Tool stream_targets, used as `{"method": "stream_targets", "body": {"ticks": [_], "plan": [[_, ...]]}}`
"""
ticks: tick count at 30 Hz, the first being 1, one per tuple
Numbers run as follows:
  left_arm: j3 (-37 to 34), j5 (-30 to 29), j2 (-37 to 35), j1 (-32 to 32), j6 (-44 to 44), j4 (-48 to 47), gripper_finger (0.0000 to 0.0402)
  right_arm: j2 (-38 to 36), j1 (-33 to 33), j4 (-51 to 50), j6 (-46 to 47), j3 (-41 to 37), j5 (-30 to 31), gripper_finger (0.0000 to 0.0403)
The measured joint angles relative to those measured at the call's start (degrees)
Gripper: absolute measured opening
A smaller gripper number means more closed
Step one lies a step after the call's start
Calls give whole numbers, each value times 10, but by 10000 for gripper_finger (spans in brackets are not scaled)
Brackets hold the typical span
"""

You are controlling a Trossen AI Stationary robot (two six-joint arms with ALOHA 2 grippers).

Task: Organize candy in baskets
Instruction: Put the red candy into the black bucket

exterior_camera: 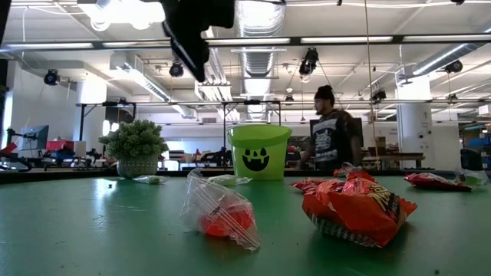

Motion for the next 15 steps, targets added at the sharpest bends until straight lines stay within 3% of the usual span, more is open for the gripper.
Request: {"method": "stream_targets", "body": {"ticks": [8, 15], "plan": [[145, -1, 118, -4, -31, -4, 204, -26, 0, 0, -59, 0, 28, 146], [239, -1, 193, -17, 39, -61, 222, -56, 0, 0, -118, 0, 47, 146]]}}
